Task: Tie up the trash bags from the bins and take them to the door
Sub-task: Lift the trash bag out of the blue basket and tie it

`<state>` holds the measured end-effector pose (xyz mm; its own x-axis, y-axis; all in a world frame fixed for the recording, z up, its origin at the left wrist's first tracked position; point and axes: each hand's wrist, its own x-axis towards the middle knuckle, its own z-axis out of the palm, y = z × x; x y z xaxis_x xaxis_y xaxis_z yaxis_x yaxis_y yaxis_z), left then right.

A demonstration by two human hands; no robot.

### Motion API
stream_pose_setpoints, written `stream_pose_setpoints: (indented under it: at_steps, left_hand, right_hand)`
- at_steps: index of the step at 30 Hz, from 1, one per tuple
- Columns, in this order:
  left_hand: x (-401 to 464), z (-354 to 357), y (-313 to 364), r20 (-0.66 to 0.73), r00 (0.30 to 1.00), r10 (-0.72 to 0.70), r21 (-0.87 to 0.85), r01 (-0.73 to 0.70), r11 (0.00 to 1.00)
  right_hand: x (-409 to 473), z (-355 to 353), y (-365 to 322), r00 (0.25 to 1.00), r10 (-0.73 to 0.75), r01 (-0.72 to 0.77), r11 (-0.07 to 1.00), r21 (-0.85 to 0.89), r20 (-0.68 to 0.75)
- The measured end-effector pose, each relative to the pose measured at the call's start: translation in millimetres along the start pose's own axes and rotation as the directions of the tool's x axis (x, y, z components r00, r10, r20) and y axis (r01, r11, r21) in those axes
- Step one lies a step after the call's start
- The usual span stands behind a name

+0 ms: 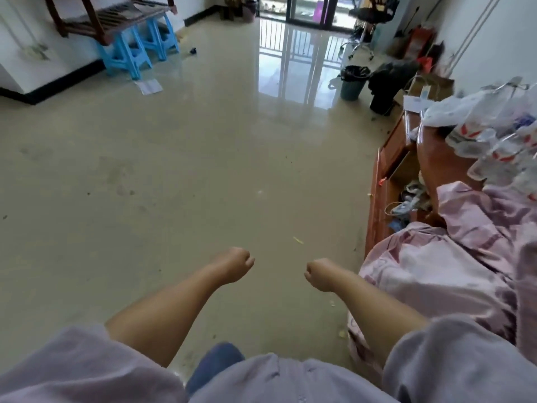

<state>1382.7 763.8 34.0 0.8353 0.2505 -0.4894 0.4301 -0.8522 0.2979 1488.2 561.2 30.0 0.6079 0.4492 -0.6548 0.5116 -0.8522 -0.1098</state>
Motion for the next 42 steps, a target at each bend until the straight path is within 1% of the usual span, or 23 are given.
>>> stream_pose_setpoints:
  at_steps: [4,6,9,13,16,20,24,27,30,35,39,42]
  left_hand:
    - [72,-45,-14,0.006,0.999,-0.049,-0.01,0.049,0.999]
    - [114,-65,-23,0.022,0.998,-0.066,-0.024,0.066,0.997]
    - [183,-103,-34,0.025,0.998,-0.065,-0.033,0.066,0.997]
    - [277,-160,-55,0.043,0.998,-0.046,-0.019,0.047,0.999]
    - [348,-219,-60,0.065,0.998,-0.008,0.058,0.004,0.998]
    - [434,-284,-35,0.078,0.993,0.093,0.173,-0.106,0.979]
    - [531,-318,6,0.112,0.978,0.174,0.227,-0.195,0.954]
    - [605,-341,38,0.121,0.97,0.211,0.24,-0.235,0.942]
    - [680,-372,66,0.12,0.97,0.211,0.214,-0.232,0.949]
    - [796,-437,109,0.073,0.979,0.189,0.11,-0.196,0.974]
    - [876,-484,132,0.053,0.982,0.181,0.075,-0.185,0.98]
    - [945,-516,134,0.057,0.984,0.17,0.059,-0.174,0.983]
  right_hand:
    - [74,-65,-10,0.999,-0.051,0.05,0.997,-0.057,-0.009]
    - [115,-95,-16,0.997,-0.07,0.071,0.992,-0.106,0.015]
    - [182,-141,-21,0.997,-0.08,0.082,0.985,-0.154,0.02]
    - [262,-205,-28,0.999,-0.039,0.04,0.995,-0.093,0.011]
    - [317,-263,-29,0.999,-0.018,0.018,1.0,-0.014,-0.028]
    - [366,-334,-15,0.995,-0.023,0.026,0.999,0.026,-0.1]
    - [432,-388,23,0.993,0.05,-0.043,0.997,0.07,-0.107]
    - [491,-425,59,0.993,0.072,-0.065,0.995,0.077,-0.091]
    - [549,-474,95,0.994,0.067,-0.06,0.995,0.084,-0.084]
    - [632,-585,150,0.995,0.043,-0.034,0.994,0.1,-0.085]
    - [701,-660,179,0.996,0.039,-0.032,0.995,0.092,-0.081]
    - [762,-709,189,0.997,0.024,-0.018,0.996,0.082,-0.075]
